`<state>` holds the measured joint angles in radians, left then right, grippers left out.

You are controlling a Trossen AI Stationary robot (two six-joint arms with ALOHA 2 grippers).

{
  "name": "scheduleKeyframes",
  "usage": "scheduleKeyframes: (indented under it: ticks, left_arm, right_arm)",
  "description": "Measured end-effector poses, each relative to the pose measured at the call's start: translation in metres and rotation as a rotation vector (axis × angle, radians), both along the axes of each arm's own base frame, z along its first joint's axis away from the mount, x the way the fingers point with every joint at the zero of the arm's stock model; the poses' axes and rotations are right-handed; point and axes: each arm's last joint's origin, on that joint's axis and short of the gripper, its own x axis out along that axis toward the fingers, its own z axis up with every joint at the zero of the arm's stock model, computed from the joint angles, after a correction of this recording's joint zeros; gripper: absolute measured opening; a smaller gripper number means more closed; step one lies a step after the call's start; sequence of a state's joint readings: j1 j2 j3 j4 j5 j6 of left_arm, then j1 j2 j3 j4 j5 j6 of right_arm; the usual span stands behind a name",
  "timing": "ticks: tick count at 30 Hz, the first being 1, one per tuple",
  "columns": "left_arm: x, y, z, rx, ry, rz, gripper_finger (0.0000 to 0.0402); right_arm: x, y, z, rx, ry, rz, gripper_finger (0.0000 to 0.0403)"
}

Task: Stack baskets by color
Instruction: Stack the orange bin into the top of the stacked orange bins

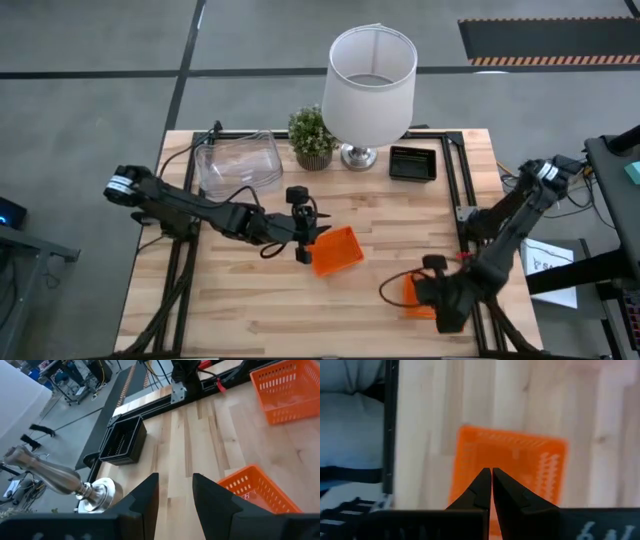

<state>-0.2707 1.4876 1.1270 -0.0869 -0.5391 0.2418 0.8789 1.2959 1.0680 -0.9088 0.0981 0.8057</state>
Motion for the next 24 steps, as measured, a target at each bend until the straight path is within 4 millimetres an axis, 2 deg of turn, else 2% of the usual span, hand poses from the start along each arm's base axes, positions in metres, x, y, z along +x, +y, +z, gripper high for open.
scheduleKeyframes:
  ticks: [5,10,18,24]
  left_arm:
    - [-0.006,-0.004,0.006,-0.026,-0.026,-0.006,0.0102]
    - [-0.01,-0.012,0.009,-0.031,-0.036,-0.035,0.0102]
    - [-0.014,-0.024,0.009,-0.033,-0.035,-0.072,0.0102]
    - [-0.015,-0.028,0.008,-0.032,-0.033,-0.085,0.0102]
  right_arm:
    - [-0.005,0.033,-0.005,0.02,0.069,-0.095,0.0017]
    - [-0.004,0.056,-0.015,-0.052,0.151,-0.072,0.0058]
    - [0.003,0.07,-0.047,-0.24,0.278,0.005,0.0137]
    - [0.004,0.074,-0.063,-0.262,0.348,0.044,0.0161]
